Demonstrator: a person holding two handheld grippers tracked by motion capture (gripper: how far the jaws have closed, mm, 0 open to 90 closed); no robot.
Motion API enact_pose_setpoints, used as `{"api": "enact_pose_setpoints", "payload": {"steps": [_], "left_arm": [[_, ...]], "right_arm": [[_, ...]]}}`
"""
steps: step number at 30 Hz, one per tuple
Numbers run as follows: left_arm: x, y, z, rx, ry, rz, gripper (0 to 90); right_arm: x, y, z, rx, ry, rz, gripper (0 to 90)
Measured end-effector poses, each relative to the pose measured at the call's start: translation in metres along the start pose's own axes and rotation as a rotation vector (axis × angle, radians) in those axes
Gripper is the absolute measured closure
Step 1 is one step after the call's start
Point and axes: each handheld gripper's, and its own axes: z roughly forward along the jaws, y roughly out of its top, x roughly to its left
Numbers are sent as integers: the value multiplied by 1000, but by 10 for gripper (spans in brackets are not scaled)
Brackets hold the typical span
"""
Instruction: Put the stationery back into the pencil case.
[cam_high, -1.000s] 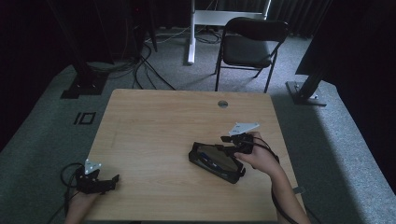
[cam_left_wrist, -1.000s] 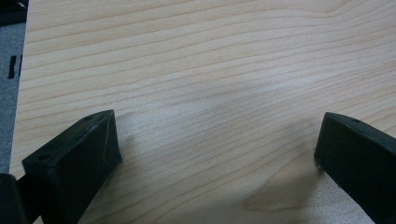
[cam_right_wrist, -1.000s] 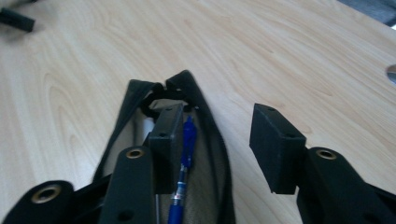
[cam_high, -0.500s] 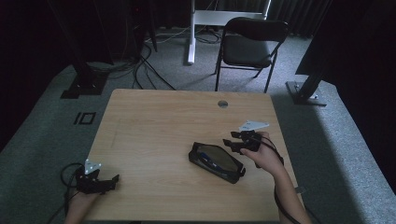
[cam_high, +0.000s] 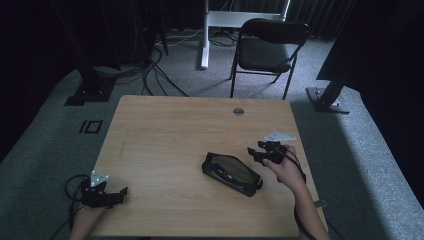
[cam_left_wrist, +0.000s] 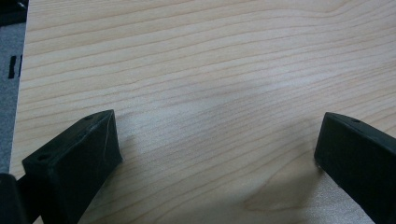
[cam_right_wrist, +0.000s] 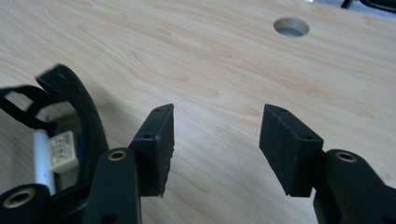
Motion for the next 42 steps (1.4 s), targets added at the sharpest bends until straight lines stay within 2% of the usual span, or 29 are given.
{"api": "enact_pose_setpoints", "payload": {"steps": [5,9,12,18,23,29,42], "left_arm": [[0,0,0,0,0,0,3],[0,0,0,0,0,0,3],[0,0,0,0,0,0,3],[0,0,0,0,0,0,3],[0,0,0,0,0,0,3],[0,0,0,0,0,0,3],[0,0,0,0,0,0,3]], "right_arm": [[-6,-12,1,-4,-23,41,441],[-9,-21,1,17,-56,45,432],[-10,-25,1,22,-63,49,428],[-13,-39,-1,25,-98,86,427],[-13,-47,-4,43,-123,76,423],[-15,-57,-10,26,-170,114,408],[-18,-76,-20,50,-233,156,390]]}}
